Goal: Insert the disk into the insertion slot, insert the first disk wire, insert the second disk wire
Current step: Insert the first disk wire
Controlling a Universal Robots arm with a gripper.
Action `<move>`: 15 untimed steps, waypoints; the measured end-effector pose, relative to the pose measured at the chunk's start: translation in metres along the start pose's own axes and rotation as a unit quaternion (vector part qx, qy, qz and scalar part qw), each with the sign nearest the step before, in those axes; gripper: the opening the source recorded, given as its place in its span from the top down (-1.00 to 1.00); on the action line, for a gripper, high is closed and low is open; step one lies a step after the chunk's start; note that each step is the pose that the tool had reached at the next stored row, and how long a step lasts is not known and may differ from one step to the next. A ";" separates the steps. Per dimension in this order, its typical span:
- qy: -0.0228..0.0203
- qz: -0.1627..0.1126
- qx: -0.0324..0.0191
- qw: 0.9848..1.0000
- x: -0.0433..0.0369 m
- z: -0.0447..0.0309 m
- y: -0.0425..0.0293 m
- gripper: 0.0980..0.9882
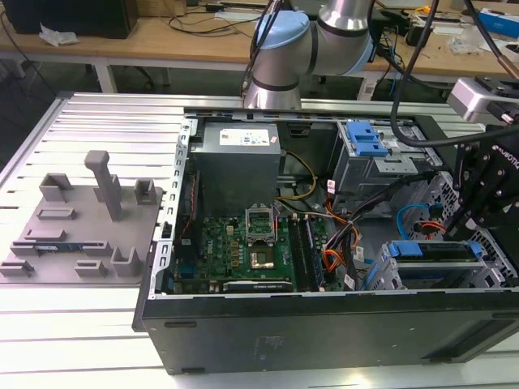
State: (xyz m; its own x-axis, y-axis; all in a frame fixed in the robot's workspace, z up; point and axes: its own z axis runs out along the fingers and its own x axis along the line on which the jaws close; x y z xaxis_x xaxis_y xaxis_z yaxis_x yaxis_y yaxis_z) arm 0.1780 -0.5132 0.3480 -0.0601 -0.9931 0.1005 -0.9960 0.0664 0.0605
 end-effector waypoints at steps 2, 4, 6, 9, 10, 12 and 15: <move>0.000 0.000 -0.001 1.000 0.0010 0.0000 -0.0008 0.85; 0.000 0.002 -0.001 1.000 0.0012 0.0001 -0.0008 0.85; 0.000 0.008 -0.002 1.000 0.0013 0.0002 -0.0009 0.85; -0.001 0.013 -0.003 1.000 0.0017 0.0003 -0.0009 0.85; -0.001 0.013 -0.003 1.000 0.0017 0.0003 -0.0009 0.85; -0.001 0.013 -0.003 1.000 0.0017 0.0003 -0.0009 0.85; 0.000 0.006 -0.002 1.000 0.0017 0.0003 -0.0010 0.85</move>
State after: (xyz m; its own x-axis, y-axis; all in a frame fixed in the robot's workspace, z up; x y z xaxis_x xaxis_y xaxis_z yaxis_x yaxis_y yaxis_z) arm 0.1789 -0.5150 0.3478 -0.0712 -0.9924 0.1008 -0.9950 0.0778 0.0630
